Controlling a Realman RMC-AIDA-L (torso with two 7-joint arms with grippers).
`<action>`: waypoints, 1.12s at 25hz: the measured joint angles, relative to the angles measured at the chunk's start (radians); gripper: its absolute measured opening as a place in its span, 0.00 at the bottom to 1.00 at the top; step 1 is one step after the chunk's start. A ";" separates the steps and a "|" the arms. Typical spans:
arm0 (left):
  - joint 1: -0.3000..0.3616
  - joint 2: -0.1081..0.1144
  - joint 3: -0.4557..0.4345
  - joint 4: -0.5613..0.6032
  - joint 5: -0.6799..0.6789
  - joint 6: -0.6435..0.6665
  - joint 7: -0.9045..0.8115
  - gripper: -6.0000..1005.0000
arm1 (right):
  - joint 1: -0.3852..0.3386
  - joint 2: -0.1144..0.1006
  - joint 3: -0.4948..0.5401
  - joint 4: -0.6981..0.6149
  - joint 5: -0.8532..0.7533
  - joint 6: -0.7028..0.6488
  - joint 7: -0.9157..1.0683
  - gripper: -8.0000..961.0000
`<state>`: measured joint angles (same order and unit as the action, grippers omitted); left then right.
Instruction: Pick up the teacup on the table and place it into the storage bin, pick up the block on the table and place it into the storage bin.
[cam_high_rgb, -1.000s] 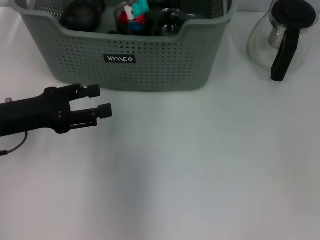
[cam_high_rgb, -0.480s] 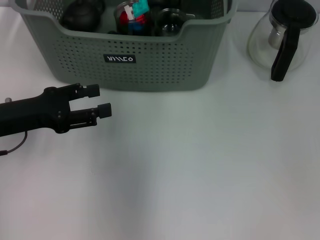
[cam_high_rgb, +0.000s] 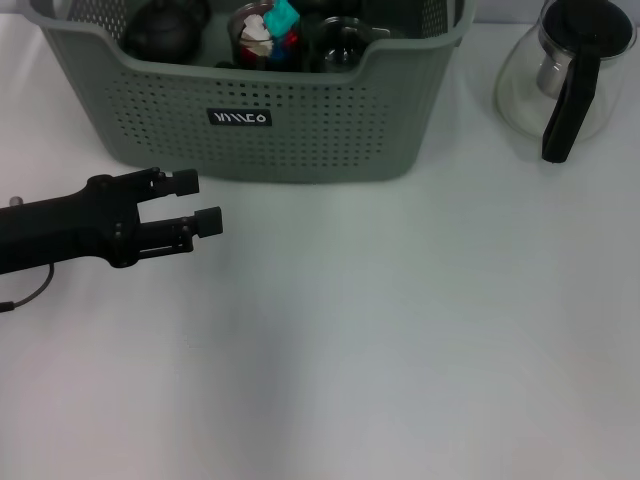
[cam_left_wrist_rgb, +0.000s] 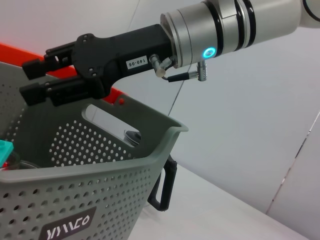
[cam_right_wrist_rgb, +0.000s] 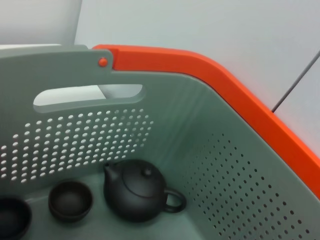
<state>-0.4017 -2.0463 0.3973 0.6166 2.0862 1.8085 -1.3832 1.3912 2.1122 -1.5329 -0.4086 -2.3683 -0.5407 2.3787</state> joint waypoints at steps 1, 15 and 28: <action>0.000 0.000 0.000 0.000 0.000 0.000 0.000 0.78 | 0.000 0.000 0.000 -0.001 0.000 0.001 0.001 0.49; 0.010 0.000 -0.044 0.000 0.000 -0.003 0.000 0.78 | -0.580 -0.013 0.065 -0.730 0.446 -0.173 -0.272 0.66; 0.010 0.059 -0.075 0.013 0.037 0.094 0.081 0.78 | -0.911 -0.055 0.445 -0.446 0.891 -1.220 -0.967 0.65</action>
<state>-0.3915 -1.9876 0.3221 0.6298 2.1236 1.9022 -1.3024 0.4798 2.0575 -1.0878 -0.8548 -1.4772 -1.7605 1.4122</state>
